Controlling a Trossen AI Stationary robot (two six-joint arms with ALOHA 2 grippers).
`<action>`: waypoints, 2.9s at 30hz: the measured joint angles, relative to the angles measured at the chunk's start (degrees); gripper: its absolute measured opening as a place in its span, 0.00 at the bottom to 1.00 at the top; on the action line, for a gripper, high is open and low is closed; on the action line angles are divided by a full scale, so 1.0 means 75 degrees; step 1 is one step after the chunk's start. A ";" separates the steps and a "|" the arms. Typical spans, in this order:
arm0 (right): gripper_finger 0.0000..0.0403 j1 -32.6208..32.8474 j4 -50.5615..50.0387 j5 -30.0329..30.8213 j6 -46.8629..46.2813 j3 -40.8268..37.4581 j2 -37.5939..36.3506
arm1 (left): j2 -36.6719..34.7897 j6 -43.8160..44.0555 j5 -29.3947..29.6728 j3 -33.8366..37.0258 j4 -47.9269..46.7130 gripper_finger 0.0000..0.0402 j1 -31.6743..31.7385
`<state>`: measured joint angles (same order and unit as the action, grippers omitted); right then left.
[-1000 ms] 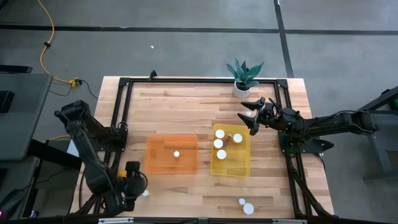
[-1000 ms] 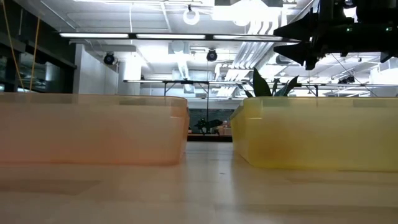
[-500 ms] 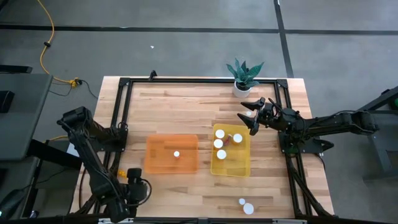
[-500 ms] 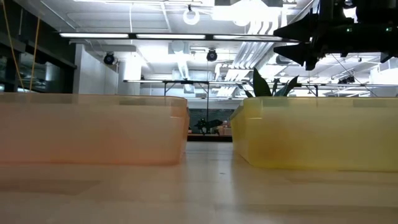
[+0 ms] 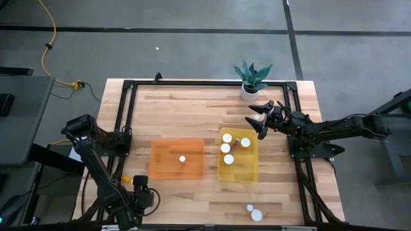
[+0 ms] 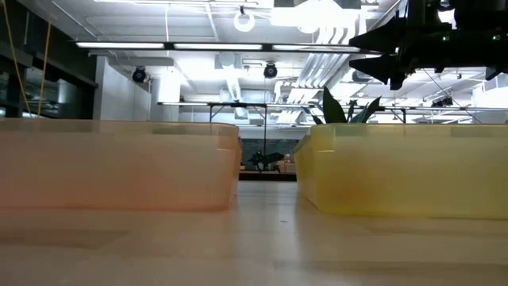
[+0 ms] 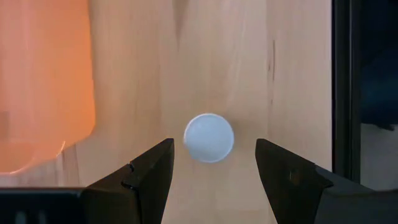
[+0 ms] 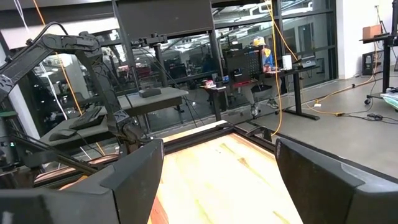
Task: Pick and place medicine bottles into bin by pill shape (circle, oval)
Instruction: Put the bottom yellow tablet bottle into the orange bin
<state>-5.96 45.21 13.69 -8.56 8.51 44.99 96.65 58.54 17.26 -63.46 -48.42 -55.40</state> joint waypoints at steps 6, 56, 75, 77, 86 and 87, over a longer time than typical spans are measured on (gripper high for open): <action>0.75 0.0002 0.0000 0.0000 0.0000 0.0000 0.0000 | 0.0040 -0.0221 -0.0103 0.0000 0.0203 0.53 0.0202; 0.75 0.0000 -0.0026 0.0000 -0.0055 0.0000 0.0000 | 0.0059 -0.0744 -0.0844 0.0000 0.0008 0.27 0.0701; 0.75 0.0003 -0.0032 -0.0003 -0.0055 -0.0003 0.0000 | -0.1324 -0.3761 0.1231 -0.1773 -0.2418 0.27 0.3609; 0.75 0.0003 -0.0035 -0.0003 -0.0058 0.0000 0.0000 | -0.1289 -0.3779 0.0806 -0.1608 -0.2433 0.27 0.4095; 0.75 0.0000 -0.0055 -0.0024 -0.0055 -0.0003 0.0000 | -0.1170 -0.3593 0.0316 0.0055 -0.2288 0.27 0.5103; 0.75 0.0001 -0.0053 -0.0026 -0.0055 -0.0003 0.0000 | -0.1173 -0.3520 0.0288 0.0221 -0.2128 0.27 0.5121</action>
<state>-5.95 44.82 13.50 -8.97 8.49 44.99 87.85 32.15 19.42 -61.80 -64.37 -17.00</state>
